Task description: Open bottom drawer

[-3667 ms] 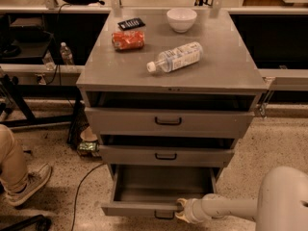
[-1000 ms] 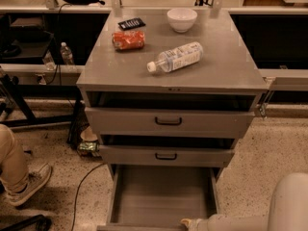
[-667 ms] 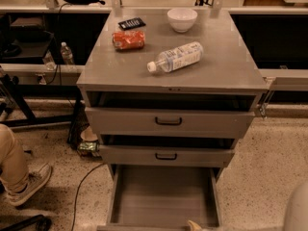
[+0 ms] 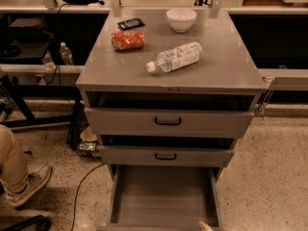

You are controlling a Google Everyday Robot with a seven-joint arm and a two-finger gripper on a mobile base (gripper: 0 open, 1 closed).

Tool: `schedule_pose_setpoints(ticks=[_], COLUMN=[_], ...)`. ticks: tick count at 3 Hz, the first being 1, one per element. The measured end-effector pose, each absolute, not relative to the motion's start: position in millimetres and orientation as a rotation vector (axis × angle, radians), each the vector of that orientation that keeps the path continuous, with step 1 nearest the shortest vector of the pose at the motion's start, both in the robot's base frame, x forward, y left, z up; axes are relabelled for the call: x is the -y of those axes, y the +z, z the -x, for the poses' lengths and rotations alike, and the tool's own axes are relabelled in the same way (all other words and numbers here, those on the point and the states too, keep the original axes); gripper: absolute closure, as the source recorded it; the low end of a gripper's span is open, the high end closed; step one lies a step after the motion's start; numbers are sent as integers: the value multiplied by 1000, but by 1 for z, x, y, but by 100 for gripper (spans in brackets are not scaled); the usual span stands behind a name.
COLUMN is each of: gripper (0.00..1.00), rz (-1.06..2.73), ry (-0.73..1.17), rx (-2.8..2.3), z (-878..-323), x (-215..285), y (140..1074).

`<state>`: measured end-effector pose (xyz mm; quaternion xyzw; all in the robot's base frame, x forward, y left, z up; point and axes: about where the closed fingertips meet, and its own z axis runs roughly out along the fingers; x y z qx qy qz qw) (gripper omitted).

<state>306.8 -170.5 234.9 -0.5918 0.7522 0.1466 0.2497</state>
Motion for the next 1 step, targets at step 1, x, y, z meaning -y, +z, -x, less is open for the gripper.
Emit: schedule_pose_setpoints(ticks=[1], gripper=[0], rz=[1623], ry=[352], rx=[-2007], z=[-332], x=[186], y=[274])
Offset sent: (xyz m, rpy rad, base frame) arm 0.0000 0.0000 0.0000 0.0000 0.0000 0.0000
